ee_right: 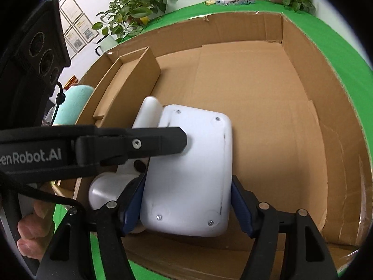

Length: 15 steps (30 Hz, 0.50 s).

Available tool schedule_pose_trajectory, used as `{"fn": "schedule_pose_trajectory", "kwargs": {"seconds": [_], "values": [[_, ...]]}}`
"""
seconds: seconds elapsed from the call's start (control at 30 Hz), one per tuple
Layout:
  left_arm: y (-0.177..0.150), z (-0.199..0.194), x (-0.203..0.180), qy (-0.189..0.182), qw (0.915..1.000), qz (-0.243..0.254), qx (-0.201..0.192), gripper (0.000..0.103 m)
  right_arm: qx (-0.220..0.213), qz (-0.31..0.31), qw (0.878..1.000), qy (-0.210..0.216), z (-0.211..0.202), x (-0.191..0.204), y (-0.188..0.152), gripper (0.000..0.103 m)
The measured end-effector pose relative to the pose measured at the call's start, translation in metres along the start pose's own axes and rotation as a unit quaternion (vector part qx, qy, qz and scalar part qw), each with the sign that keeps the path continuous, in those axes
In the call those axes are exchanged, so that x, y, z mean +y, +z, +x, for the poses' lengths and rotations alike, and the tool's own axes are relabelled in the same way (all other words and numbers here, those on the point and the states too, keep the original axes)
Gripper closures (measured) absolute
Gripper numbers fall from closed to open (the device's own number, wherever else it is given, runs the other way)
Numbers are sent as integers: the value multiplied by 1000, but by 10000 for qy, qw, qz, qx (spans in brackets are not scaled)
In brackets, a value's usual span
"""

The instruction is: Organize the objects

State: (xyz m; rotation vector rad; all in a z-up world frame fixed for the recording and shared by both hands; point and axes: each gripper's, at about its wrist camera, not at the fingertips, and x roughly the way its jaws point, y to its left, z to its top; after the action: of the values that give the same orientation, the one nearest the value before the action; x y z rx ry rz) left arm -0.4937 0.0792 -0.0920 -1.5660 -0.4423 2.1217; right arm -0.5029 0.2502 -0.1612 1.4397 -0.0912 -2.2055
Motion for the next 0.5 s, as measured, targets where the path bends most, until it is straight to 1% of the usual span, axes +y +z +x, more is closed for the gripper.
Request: {"fn": "schedule_pose_trajectory", "kwargs": {"seconds": [0.03, 0.07, 0.13, 0.17, 0.23, 0.3, 0.33, 0.4, 0.43, 0.47, 0.5], "values": [[-1, -6, 0, 29, 10000, 47, -44, 79, 24, -64, 10000, -37, -2, 1, -2, 34], [-4, -14, -2, 63, 9998, 110, -169, 78, 8, -95, 9999, -45, -7, 4, -4, 34], [-11, -33, 0, 156, 9986, 219, -453, 71, -45, -51, 10000, 22, -14, 0, -5, 33], [-17, -44, 1, 270, 9972, 287, -631, 70, -34, 15, 10000, 87, -16, -2, -4, 33], [-30, -65, 3, 636, 9927, 456, -921, 69, 11, 103, 9999, 100, -16, -10, -1, 33], [-43, -77, 8, 1071, 9857, 613, -1143, 69, 53, 106, 9999, -17, -14, -18, 2, 33], [-51, -82, 15, 1297, 9826, 608, -1185, 69, 83, 114, 9998, -106, -14, -21, 4, 33], [-67, -91, 27, 1504, 9808, 506, -1136, 69, 167, 230, 9995, -125, -12, -31, 7, 33], [-70, -88, 33, 1525, 9814, 440, -1083, 69, 204, 282, 9994, -82, -10, -35, 9, 37], [-74, -87, 39, 1496, 9829, 354, -1010, 69, 252, 325, 9991, -46, -8, -38, 8, 49], [-79, -85, 42, 1429, 9847, 314, -950, 69, 296, 357, 9989, -43, -6, -41, 9, 54]]}}
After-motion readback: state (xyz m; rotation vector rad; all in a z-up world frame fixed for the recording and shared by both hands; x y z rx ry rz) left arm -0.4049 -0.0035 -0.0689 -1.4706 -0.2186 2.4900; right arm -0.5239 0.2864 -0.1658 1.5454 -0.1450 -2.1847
